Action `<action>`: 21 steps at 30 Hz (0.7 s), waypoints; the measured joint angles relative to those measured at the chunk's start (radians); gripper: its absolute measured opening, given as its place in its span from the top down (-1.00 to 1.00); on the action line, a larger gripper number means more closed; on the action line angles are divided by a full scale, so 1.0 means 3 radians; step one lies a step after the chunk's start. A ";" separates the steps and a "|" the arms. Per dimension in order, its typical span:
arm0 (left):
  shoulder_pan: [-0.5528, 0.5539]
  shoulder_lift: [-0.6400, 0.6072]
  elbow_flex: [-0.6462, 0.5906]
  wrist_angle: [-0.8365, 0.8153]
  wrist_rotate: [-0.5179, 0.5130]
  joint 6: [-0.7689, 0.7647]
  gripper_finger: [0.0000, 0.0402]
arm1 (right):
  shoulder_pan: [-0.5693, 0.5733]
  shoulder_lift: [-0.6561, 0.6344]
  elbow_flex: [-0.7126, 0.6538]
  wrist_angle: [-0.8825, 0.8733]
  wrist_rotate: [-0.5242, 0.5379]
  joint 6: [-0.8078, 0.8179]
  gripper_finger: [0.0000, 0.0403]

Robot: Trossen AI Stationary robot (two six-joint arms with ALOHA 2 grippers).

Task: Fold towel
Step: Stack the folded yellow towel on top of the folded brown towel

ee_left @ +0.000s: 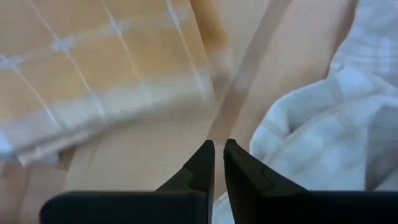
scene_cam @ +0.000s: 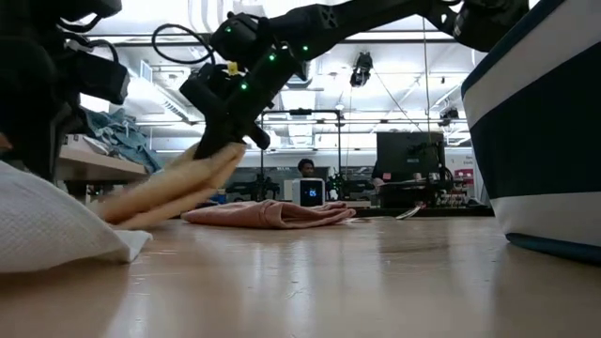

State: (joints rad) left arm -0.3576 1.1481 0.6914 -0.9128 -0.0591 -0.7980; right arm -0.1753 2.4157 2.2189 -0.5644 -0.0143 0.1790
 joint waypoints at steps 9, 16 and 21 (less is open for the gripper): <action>0.0002 0.0000 0.0000 0.0027 -0.0201 0.0005 0.63 | 0.0008 0.0000 0.0000 -0.0029 0.0090 -0.0058 1.00; 0.0003 0.0000 0.0000 -0.0014 -0.0554 0.0035 0.51 | 0.0008 -0.0112 -0.0003 -0.0136 0.0084 -0.0060 1.00; 0.0003 -0.0001 0.0000 -0.0013 -0.0897 0.0086 0.54 | 0.0016 -0.0374 -0.0003 -0.0429 0.0083 -0.0173 1.00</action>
State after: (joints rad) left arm -0.3569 1.1477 0.6914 -0.9167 -0.3281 -0.7721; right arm -0.1703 2.3035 2.2181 -0.6932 0.0108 0.1271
